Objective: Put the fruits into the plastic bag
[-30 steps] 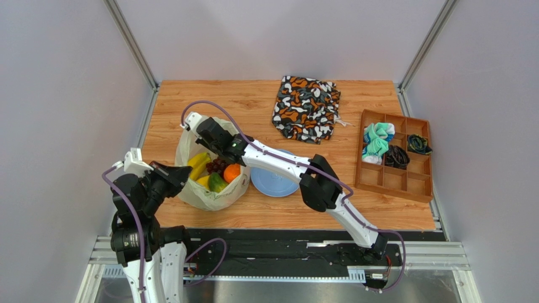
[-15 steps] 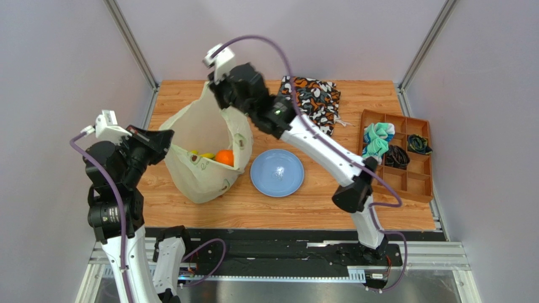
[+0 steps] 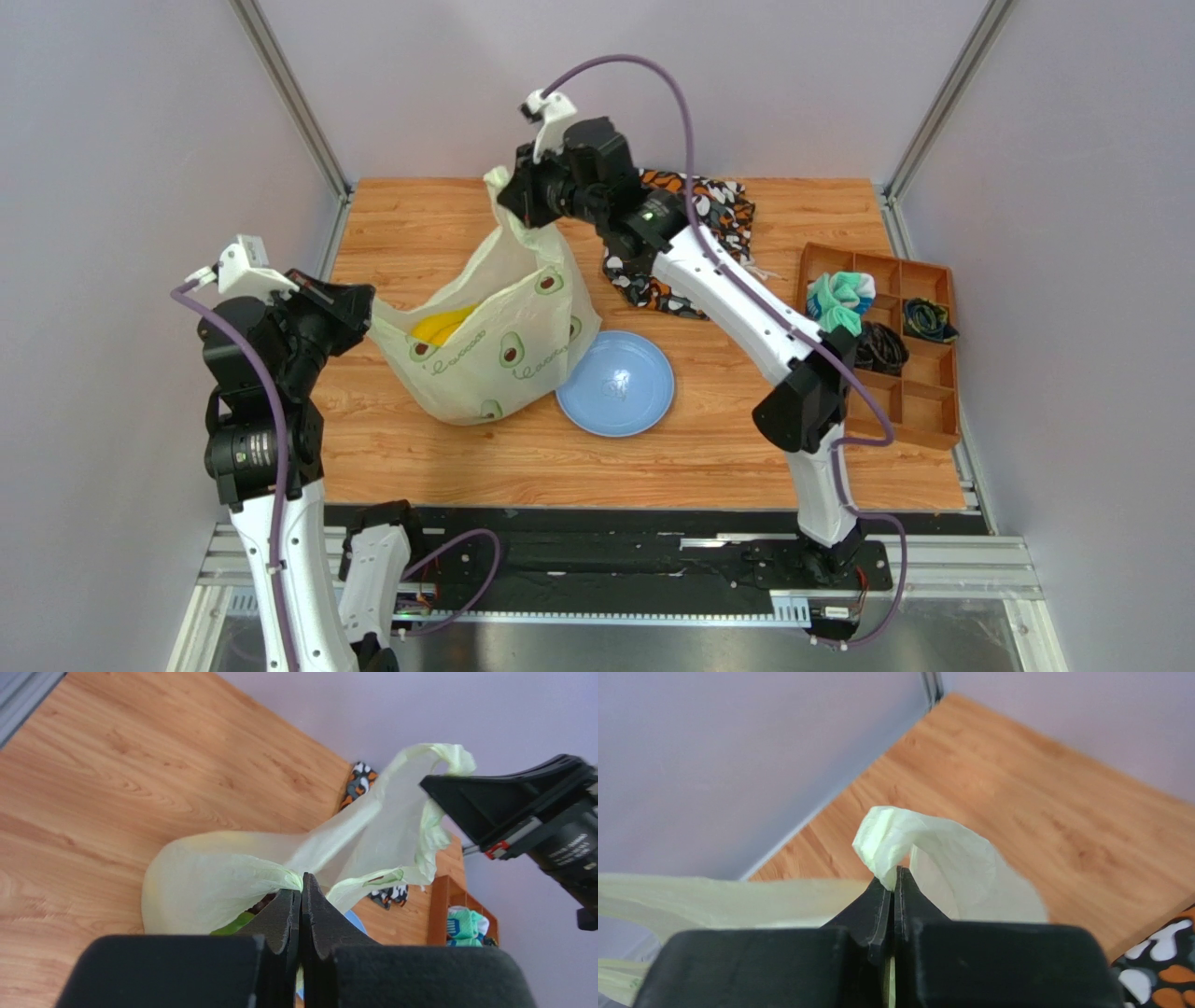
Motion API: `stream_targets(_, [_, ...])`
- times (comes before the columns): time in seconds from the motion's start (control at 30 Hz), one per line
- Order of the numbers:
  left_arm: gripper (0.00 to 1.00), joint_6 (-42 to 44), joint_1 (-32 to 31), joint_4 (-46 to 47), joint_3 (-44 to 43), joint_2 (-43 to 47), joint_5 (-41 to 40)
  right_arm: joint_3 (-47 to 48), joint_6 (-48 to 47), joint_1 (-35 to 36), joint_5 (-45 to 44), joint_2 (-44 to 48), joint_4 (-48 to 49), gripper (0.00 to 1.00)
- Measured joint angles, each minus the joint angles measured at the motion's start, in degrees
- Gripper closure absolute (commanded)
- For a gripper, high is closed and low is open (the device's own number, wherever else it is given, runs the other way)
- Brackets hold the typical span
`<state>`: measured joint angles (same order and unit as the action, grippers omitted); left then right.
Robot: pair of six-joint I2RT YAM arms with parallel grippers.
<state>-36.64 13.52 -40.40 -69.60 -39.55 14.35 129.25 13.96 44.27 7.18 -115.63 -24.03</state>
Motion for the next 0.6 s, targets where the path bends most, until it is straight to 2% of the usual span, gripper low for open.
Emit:
stream_targets(0.13, [1.00, 0.20, 0.00, 0.04, 2.93, -0.44, 0.07, -1.11, -0.02, 0.31, 2.73, -5.31, -3.87, 1.00])
stream_targets(0.27, [1.00, 0.20, 0.00, 0.48, 3.21, 0.24, 0.11, -1.90, 0.00, 0.33, 3.78, -6.21, -6.56, 1.00])
stream_targets(0.3, [0.98, 0.17, 0.00, 0.48, 3.23, 0.48, 0.15, -1.90, 0.00, 0.33, 3.85, -6.10, -6.43, 0.99])
stream_targets(0.33, [0.89, 0.17, 0.00, 0.48, 3.23, 0.85, 0.20, -1.90, 0.00, 0.33, 3.87, -5.95, -6.36, 0.97])
stream_targets(0.4, [0.73, 0.17, 0.00, 0.48, 3.23, 1.51, 0.35, -1.90, 0.02, 0.33, 3.85, -5.77, -6.40, 0.74])
stream_targets(0.43, [0.51, 0.15, 0.00, 0.50, 3.23, 1.75, 0.52, -1.90, 0.13, 0.33, 3.85, -5.66, -6.49, 0.63])
stream_targets(0.47, [0.40, 0.15, 0.00, 0.52, 3.23, 1.88, 0.57, -1.90, 0.26, 0.33, 3.80, -5.55, -6.60, 0.45])
stream_targets(0.5, [0.31, 0.35, 0.00, 0.66, 3.23, 1.90, 0.63, -1.90, 0.39, 0.33, 3.82, -5.44, -6.62, 0.38])
stream_targets(0.53, [0.07, 0.04, 0.00, 0.76, 3.23, 1.92, 0.68, -1.90, 0.72, 0.33, 3.74, -5.25, -6.64, 0.32])
stream_targets(0.6, [0.06, 0.50, 0.00, 0.81, 3.23, 1.92, 0.74, -1.92, 0.46, 0.33, 3.50, -4.74, -6.69, 0.10])
